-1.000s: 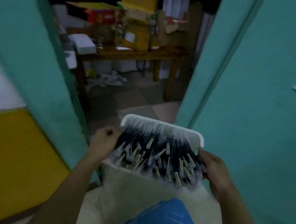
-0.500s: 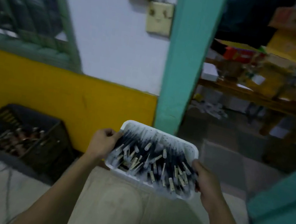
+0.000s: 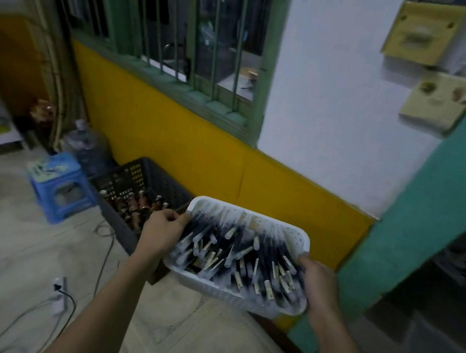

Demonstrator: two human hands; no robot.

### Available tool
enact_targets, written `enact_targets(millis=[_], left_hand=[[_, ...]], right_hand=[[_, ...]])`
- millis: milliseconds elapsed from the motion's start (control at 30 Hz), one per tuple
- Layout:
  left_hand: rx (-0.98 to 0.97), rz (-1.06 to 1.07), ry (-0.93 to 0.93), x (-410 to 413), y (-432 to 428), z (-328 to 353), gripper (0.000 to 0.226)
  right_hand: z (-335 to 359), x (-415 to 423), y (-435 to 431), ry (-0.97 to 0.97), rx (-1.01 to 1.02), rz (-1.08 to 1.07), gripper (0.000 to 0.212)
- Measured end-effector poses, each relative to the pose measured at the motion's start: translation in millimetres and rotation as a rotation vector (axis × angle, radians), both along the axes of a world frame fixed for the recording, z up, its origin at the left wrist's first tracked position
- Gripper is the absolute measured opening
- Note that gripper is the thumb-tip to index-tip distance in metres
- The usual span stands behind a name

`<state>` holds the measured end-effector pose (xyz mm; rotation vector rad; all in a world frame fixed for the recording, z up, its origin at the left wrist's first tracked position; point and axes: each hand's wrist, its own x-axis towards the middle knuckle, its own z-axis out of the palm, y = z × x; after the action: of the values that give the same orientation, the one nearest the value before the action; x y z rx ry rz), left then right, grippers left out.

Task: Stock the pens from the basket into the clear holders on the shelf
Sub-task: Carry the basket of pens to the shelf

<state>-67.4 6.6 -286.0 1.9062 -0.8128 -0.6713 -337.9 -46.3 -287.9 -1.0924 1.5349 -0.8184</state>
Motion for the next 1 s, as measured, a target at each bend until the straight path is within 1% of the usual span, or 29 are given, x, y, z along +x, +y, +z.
enact_targets(millis=[133,200,367,467,600,733,867,1000], left_hand=[[0.008,0.054,0.011,52,-18,-2,0.047],[0.007,0.06,0.011,78,-28,-5,0.044],[0.017,0.119,0.01,146,-48,-14,0.046],[0.041,0.174,0.023,189,-52,-22,0.046],[0.06,0.269,-0.006,240,-43,-30,0.044],[0.043,0.39,0.039,282,-29,-37,0.044],[0.072,0.527,0.063,314,-17,-44,0.042],[0.116,0.658,0.083,351,-9,-46,0.043]], right_hand=[[-1,54,-28,0.028,-0.008,0.071,0.032],[0,81,-43,0.051,-0.018,0.101,0.029],[3,152,-78,0.059,-0.046,0.134,0.034],[0,199,-94,0.092,-0.051,0.192,0.034],[-7,258,-114,0.165,-0.042,0.321,0.038],[-11,315,-133,0.224,-0.04,0.482,0.039],[-14,372,-156,0.183,0.025,0.673,0.032],[-26,441,-188,0.16,0.043,0.833,0.031]])
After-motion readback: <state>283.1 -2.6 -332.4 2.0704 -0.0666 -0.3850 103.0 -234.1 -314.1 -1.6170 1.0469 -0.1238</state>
